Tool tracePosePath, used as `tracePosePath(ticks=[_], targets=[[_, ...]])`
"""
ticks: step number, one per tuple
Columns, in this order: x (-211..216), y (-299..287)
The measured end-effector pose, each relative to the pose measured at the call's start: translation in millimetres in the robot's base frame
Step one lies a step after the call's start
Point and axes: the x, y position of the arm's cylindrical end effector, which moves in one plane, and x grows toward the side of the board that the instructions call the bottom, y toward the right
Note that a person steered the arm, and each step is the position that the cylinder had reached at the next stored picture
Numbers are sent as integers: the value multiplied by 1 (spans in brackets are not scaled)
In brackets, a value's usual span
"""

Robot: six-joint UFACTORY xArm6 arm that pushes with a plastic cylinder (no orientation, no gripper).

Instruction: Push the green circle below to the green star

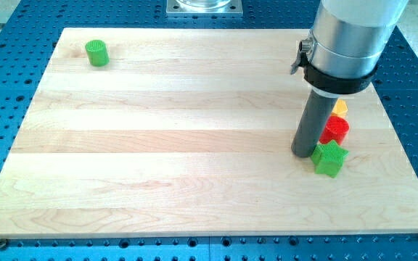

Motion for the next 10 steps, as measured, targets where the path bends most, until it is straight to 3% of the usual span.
tracePosePath(ticks=[4, 6, 7, 9, 10], targets=[[39, 21], [39, 2], [8, -104], [-82, -406], [-174, -419]])
